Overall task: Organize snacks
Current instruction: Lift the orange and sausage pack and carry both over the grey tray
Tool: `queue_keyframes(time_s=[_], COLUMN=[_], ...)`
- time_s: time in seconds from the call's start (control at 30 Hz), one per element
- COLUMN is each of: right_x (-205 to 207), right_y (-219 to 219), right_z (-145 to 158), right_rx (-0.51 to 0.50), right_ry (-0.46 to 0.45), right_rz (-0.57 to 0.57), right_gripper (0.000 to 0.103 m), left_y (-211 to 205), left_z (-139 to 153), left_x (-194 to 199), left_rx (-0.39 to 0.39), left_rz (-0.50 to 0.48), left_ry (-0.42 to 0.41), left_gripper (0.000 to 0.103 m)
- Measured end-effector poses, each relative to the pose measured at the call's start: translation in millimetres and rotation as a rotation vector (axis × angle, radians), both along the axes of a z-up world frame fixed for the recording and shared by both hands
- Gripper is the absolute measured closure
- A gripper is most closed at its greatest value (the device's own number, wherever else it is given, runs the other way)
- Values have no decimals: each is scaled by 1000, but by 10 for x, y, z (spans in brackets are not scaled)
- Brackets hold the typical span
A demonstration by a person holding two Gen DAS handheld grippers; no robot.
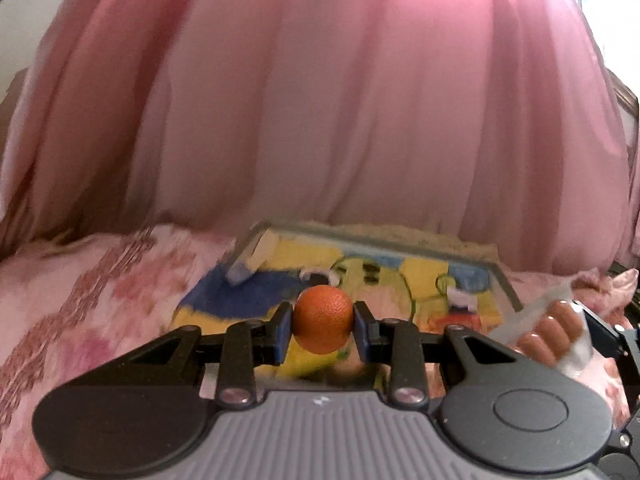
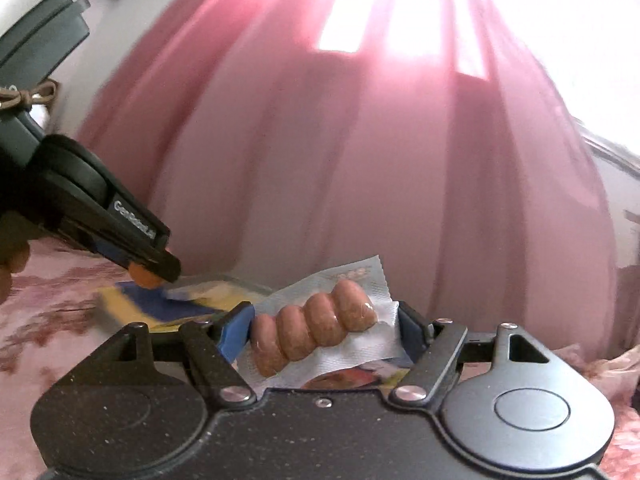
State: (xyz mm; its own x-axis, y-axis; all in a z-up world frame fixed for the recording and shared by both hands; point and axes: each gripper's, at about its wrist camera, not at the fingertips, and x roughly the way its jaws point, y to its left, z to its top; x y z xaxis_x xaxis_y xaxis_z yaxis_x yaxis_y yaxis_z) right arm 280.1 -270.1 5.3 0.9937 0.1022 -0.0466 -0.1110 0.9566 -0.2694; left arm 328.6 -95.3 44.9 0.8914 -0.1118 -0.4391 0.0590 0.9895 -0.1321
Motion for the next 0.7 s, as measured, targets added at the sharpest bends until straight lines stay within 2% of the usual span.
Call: queue_keyframes(time_s=[0.1, 0.3, 0.43, 0.7], right_x=[184, 434, 589, 582], right_y=[-82, -100, -61, -41], right_z=[-12, -99, -148, -206], right_rx=[37, 65, 63, 93], right_ry=[15, 60, 102, 136], right_rz=[-51, -82, -90, -97], right_gripper=[27, 26, 26, 25], left_y=[-119, -341, -406, -404], left_z=[-9, -188, -293, -448], left_x=[244, 617, 745, 792], left_rx=[19, 69, 102, 130], left_rz=[-3, 4, 2, 20], left_ry=[3, 48, 68, 93], left_gripper=[68, 68, 68, 68])
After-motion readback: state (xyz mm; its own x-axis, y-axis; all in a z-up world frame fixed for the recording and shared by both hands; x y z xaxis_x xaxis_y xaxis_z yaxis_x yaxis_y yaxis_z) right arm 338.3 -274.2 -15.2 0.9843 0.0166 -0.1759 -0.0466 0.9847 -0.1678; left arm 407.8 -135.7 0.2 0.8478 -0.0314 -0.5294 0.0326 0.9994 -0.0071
